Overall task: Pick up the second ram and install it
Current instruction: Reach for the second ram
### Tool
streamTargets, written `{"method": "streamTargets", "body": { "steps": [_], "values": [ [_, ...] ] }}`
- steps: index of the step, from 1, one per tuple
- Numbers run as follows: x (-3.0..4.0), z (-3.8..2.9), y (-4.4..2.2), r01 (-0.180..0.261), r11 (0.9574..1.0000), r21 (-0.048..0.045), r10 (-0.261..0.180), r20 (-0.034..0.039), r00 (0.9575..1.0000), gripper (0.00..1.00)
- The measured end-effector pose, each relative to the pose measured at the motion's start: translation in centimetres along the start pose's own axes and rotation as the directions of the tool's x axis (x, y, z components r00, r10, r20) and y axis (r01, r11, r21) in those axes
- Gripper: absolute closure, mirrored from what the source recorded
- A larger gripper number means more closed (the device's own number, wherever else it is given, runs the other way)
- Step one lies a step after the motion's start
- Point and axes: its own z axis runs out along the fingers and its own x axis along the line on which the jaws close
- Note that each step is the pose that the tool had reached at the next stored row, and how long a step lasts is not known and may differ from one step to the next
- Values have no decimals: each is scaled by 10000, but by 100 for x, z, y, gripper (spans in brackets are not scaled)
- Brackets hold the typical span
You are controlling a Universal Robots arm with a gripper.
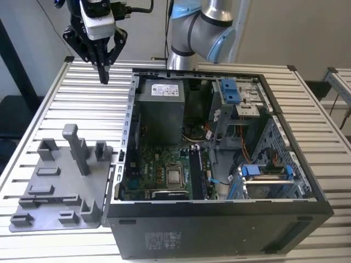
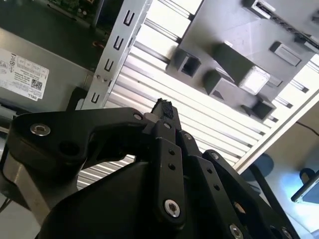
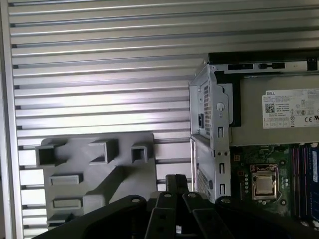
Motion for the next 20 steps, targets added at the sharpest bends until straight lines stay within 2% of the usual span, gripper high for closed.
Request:
{"method": "streamTargets", "body": {
  "steps": [20],
  "values": [
    [495, 26, -27, 271, 9996, 1, -271, -12, 9996, 89]
  ]
}}
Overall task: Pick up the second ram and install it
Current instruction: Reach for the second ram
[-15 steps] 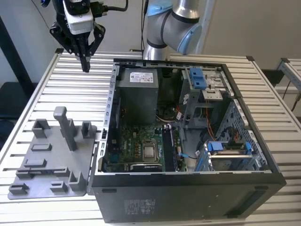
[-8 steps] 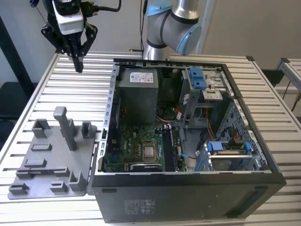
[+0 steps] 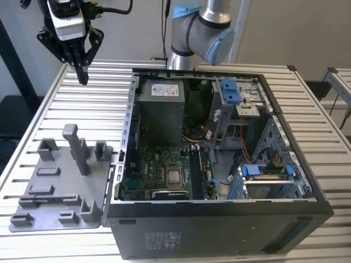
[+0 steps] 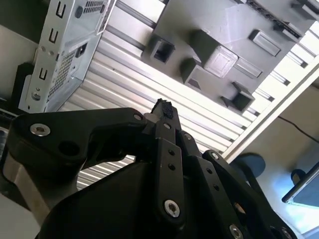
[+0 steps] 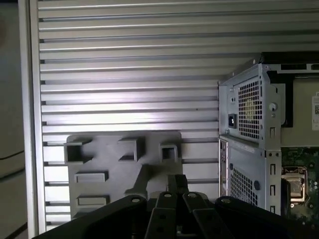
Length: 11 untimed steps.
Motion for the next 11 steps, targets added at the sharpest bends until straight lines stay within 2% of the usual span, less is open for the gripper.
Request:
{"method": "streamTargets", "body": {
  "steps": [11],
  "values": [
    [311, 15, -12, 120, 9999, 0, -120, -6, 9999, 89]
  ]
}}
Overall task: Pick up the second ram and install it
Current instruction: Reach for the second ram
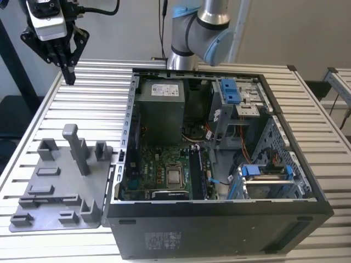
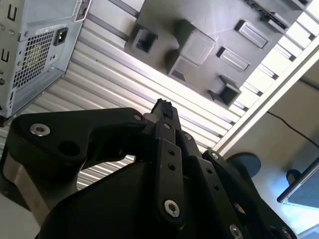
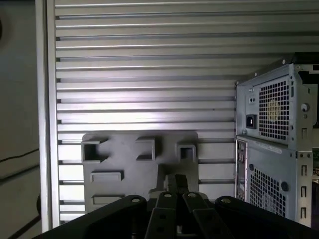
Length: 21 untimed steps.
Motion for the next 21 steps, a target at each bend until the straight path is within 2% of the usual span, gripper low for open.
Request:
{"method": "streamTargets", "body": {
  "steps": [12, 21],
  "values": [
    [293, 5, 5, 72, 10000, 4, -72, -95, 9999, 89],
    [499, 8, 6, 115, 9999, 3, -115, -103, 9999, 89]
  ]
}}
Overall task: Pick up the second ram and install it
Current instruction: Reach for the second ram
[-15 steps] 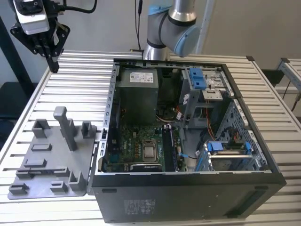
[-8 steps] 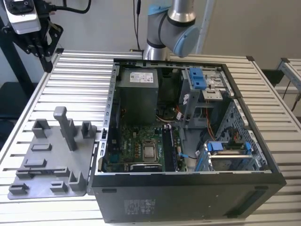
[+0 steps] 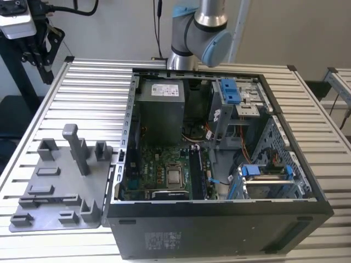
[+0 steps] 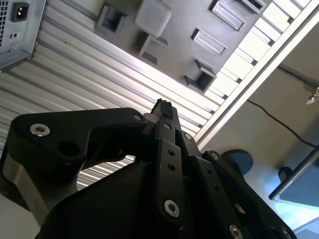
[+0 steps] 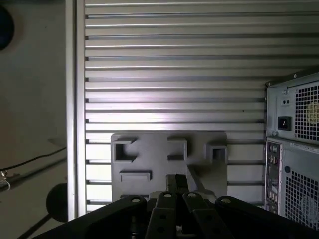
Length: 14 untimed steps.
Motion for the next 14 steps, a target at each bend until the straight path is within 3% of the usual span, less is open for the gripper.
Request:
{"method": "streamTargets", "body": {
  "steps": [8, 14],
  "values": [
    [15, 0, 1, 2, 10000, 1, -2, -1, 10000, 89],
    [28, -1, -74, 3, 10000, -1, -3, 0, 10000, 89]
  ]
}}
